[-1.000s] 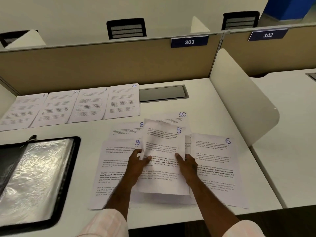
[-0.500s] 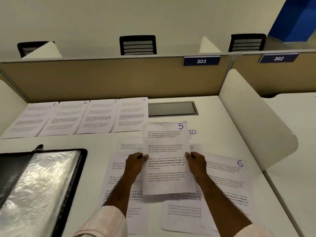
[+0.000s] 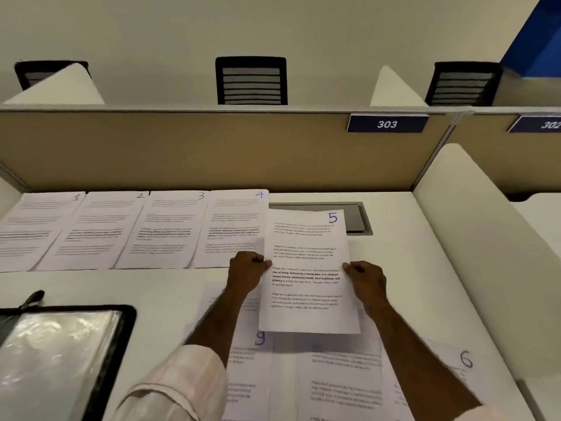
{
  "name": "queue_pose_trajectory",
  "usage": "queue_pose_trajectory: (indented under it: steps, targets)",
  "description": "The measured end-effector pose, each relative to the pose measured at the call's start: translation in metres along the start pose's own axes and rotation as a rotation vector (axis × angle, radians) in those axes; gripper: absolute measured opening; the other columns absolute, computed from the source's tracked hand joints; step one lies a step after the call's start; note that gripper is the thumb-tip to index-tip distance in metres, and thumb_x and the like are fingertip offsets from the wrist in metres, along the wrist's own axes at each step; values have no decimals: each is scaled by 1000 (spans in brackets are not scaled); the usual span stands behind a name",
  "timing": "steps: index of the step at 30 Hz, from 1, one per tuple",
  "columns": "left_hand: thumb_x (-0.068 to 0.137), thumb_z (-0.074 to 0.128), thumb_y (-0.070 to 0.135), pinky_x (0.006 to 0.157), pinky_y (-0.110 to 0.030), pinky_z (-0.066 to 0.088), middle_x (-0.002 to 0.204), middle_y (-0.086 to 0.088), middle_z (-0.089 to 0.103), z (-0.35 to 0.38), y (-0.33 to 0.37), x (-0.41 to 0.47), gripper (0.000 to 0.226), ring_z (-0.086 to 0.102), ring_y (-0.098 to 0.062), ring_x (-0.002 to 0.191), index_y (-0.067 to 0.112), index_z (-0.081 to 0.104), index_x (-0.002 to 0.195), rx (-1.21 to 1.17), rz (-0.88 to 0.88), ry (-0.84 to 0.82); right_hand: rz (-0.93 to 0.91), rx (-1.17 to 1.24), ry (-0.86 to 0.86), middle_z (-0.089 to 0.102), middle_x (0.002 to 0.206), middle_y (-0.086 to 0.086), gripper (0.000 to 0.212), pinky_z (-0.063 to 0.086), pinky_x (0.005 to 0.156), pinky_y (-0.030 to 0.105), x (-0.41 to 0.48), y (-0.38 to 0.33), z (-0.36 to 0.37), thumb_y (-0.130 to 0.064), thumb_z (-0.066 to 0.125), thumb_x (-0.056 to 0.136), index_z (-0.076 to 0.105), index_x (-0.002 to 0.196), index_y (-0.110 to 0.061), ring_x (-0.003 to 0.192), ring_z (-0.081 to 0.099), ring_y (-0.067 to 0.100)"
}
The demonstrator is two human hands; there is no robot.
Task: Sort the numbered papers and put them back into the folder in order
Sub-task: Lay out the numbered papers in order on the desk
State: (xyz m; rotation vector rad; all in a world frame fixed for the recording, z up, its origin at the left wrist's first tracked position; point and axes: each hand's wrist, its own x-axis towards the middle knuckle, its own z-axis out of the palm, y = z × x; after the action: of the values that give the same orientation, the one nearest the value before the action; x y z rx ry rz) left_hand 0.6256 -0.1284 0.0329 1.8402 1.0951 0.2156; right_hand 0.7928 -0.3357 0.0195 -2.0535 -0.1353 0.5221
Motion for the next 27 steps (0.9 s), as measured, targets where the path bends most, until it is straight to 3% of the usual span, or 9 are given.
queue_pose_trajectory:
  steps: [5, 10, 14, 18, 21, 27]
  targets:
    - [81, 79, 30, 77, -31, 52, 73, -5, 70, 10, 11, 65, 26, 67, -20, 73, 5, 73, 75, 60, -68, 23, -2, -51, -12, 71, 91, 5, 22, 46, 66, 24, 69, -12, 17, -30, 68, 90, 71, 93, -8, 75, 62, 16]
    - [81, 78, 39, 69, -27, 46, 75, -7, 70, 24, 14, 128, 35, 62, -17, 66, 4, 71, 76, 144, -127, 31, -37, -113, 11, 71, 96, 5, 24, 50, 82, 31, 130, -20, 38, -32, 68, 89, 73, 97, -10, 87, 63, 22]
    - [76, 81, 43, 76, -34, 55, 90, -8, 72, 35, 13, 168, 41, 69, -26, 81, 5, 68, 85, 192, -190, 55, -35, -88, -2, 72, 93, 8, 20, 55, 86, 41, 164, -17, 55, -29, 70, 88, 72, 90, -9, 86, 67, 28]
    - [74, 83, 43, 77, -35, 52, 99, -9, 71, 42, 10, 186, 46, 67, -29, 93, 5, 69, 96, 256, -229, 64, -48, -135, 9, 72, 91, 8, 23, 53, 82, 36, 179, -17, 65, -30, 69, 88, 72, 89, -8, 82, 65, 25]
    - [75, 82, 42, 82, -38, 54, 103, -9, 71, 46, 7, 191, 47, 67, -29, 94, 4, 69, 99, 273, -220, 77, -50, -180, 24, 71, 89, 4, 25, 54, 84, 39, 185, -16, 69, -36, 68, 88, 72, 90, -11, 83, 65, 23]
    - [75, 82, 40, 77, -35, 52, 100, -8, 71, 53, 7, 194, 43, 68, -28, 93, 5, 67, 95, 264, -198, 108, -54, -230, 78, 71, 89, 7, 31, 55, 83, 40, 190, -14, 74, -39, 68, 88, 71, 89, -9, 81, 65, 25]
